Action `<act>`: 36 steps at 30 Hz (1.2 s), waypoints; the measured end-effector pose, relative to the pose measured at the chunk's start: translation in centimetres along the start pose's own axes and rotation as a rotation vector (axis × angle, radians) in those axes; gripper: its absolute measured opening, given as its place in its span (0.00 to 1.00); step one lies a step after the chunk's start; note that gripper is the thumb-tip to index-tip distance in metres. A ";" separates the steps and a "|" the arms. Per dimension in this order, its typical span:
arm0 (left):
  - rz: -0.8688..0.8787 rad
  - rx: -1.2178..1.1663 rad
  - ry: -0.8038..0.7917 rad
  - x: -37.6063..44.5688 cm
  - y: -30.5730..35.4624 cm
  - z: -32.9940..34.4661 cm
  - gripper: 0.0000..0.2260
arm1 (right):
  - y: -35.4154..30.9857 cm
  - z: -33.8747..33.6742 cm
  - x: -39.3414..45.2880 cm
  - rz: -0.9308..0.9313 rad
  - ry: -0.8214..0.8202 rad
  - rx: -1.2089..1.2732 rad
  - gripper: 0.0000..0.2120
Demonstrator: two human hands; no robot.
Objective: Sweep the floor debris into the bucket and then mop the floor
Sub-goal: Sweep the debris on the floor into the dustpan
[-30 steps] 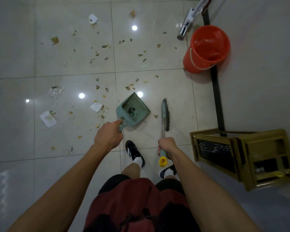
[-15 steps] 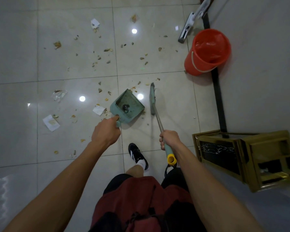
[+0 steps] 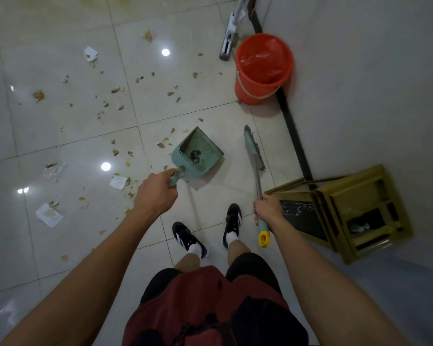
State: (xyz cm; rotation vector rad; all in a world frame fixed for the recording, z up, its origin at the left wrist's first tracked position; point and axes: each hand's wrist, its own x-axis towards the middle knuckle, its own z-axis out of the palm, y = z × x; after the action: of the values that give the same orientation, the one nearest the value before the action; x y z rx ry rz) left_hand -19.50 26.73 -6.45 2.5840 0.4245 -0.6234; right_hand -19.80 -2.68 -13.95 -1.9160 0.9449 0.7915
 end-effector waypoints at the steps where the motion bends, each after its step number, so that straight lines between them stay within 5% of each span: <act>1: 0.013 0.005 -0.002 0.2 1.1 0.3 0.14 | 0.4 -1.0 0.5 0.005 0.012 0.000 0.05; 10: 0.031 -0.003 -0.010 1.8 7.7 2.8 0.13 | 1.8 -7.0 5.3 0.068 -0.031 -0.020 0.08; 17: -0.096 -0.026 0.030 1.2 7.0 2.8 0.13 | 0.3 -3.8 5.6 0.090 -0.199 -0.098 0.15; 28: -0.376 -0.163 0.150 -3.3 -4.3 0.6 0.12 | -5.7 7.2 0.3 0.062 -0.378 -0.179 0.01; 36: -0.566 -0.285 0.213 -8.0 -15.4 -0.7 0.16 | -8.5 19.0 -4.9 0.047 -0.488 -0.289 0.02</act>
State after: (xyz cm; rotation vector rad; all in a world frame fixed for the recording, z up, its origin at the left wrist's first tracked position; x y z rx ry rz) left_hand -32.05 38.70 -7.26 2.2552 1.2440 -0.4219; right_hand -18.33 18.66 -15.20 -1.8116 0.5974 1.4081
